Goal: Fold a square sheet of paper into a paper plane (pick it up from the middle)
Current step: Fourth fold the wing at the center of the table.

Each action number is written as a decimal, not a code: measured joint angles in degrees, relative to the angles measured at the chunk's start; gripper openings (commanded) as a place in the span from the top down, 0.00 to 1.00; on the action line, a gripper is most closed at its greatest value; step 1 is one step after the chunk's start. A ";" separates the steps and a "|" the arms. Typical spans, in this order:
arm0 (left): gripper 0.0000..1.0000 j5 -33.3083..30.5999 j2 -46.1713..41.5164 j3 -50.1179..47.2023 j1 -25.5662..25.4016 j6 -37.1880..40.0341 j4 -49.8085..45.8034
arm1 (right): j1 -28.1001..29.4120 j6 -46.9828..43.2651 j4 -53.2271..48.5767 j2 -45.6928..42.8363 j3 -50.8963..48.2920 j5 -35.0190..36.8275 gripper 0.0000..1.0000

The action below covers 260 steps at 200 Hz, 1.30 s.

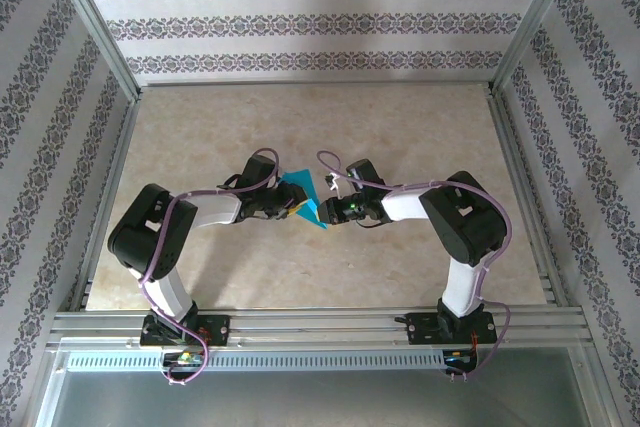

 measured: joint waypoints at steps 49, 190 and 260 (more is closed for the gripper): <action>0.68 0.44 2.73 1.44 -0.07 0.37 -0.15 | -0.02 0.87 0.00 0.13 0.24 -0.81 0.81; 0.64 -1.90 0.44 4.98 -0.48 5.20 -7.28 | -3.50 4.85 0.15 3.50 1.79 -8.85 0.89; 0.82 -0.59 -1.90 2.71 -0.48 5.49 1.11 | -4.15 4.35 -7.15 5.46 6.12 -11.19 0.87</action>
